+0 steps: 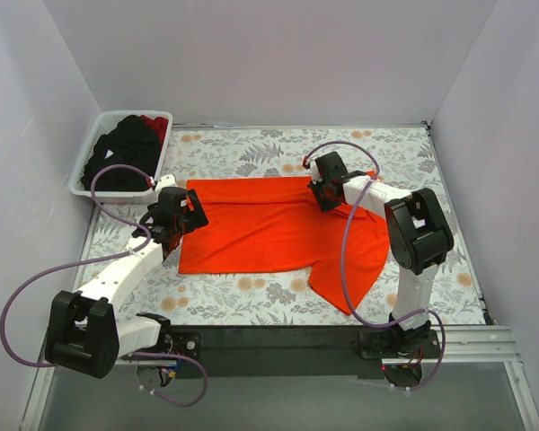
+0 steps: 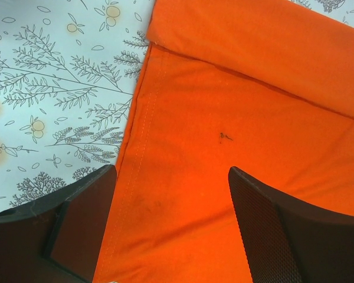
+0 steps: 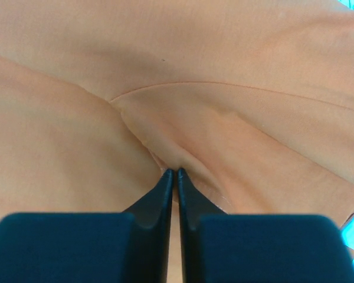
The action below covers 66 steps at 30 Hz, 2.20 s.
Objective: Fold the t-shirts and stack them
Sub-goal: Fold the tshirt
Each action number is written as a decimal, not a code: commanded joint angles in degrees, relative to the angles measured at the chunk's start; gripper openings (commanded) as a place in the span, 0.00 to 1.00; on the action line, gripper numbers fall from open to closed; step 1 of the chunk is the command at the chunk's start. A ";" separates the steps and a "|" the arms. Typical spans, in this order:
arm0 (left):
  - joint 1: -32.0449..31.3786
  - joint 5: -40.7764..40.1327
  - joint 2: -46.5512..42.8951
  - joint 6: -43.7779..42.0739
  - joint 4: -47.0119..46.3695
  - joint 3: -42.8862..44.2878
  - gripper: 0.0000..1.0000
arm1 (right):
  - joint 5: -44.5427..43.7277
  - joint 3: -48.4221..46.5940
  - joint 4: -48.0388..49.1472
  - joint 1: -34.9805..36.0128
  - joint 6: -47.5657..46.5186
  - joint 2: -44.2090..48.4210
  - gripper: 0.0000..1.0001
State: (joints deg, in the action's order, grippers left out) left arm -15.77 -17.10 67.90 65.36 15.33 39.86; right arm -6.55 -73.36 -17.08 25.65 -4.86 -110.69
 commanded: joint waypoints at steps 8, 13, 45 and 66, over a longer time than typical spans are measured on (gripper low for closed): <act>-0.23 -0.21 0.22 -0.94 -0.66 1.01 0.75 | 2.68 -2.75 -2.60 -0.34 -0.15 3.38 0.01; -0.23 -0.04 0.30 -1.03 -0.65 1.10 0.75 | 5.22 -4.94 -5.33 -0.34 0.82 4.61 0.01; -0.23 1.72 1.71 -1.29 -0.39 1.28 0.75 | 21.66 8.32 -0.42 -20.02 17.08 13.05 0.30; -0.23 2.07 2.85 -1.38 -0.39 1.45 0.75 | 19.73 10.17 3.81 -23.36 18.93 8.48 0.29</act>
State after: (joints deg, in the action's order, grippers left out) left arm -15.88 -15.38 70.46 64.71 14.98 39.86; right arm 14.76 -62.33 -14.81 2.59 13.58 -102.41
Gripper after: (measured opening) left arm 0.755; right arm 0.292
